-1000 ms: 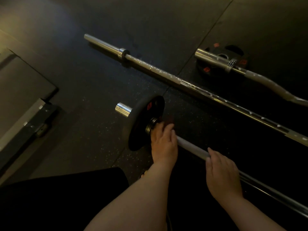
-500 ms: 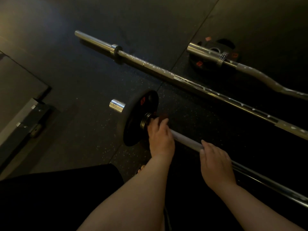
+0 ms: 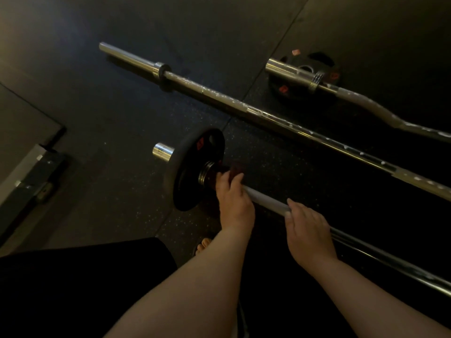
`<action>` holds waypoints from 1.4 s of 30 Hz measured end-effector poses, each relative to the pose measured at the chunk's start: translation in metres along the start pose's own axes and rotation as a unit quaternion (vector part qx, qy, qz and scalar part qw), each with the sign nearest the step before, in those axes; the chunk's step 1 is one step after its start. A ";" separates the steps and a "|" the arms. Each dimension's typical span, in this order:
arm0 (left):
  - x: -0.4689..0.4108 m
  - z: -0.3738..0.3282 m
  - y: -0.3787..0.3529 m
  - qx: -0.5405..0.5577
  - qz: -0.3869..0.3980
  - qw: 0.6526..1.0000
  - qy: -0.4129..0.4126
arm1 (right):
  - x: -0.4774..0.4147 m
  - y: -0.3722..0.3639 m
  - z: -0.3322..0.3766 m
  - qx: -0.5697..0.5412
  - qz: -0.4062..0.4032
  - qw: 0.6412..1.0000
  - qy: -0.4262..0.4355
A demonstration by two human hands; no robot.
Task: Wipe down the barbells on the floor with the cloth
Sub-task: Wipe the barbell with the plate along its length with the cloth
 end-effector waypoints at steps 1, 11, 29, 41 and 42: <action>0.007 -0.005 -0.004 -0.012 0.002 1.000 -0.001 | 0.000 0.000 0.001 0.002 -0.002 1.000 -0.004; 0.021 -0.010 -0.012 -0.096 0.026 0.994 -0.052 | 0.001 0.001 -0.002 -0.029 0.042 0.998 -0.040; 0.011 -0.033 0.028 0.322 0.125 0.922 0.176 | -0.019 0.024 0.088 -0.569 0.085 0.793 -0.200; -0.076 -0.146 0.234 0.014 -0.014 0.995 -0.097 | -0.035 0.054 0.216 -0.707 0.172 0.684 -0.046; -0.082 -0.144 0.255 0.011 -0.053 0.991 -0.119 | -0.040 0.047 0.209 -0.660 0.153 0.733 -0.059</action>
Point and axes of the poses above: each hand's wrist, its own x-axis away from the middle knuckle, its own y-axis out of the back of the hand, z = x × y, the point moved 10 cm from there along -x, towards the middle knuckle, and after that the axes turned 1 degree about -z, right-handed, at the moved point
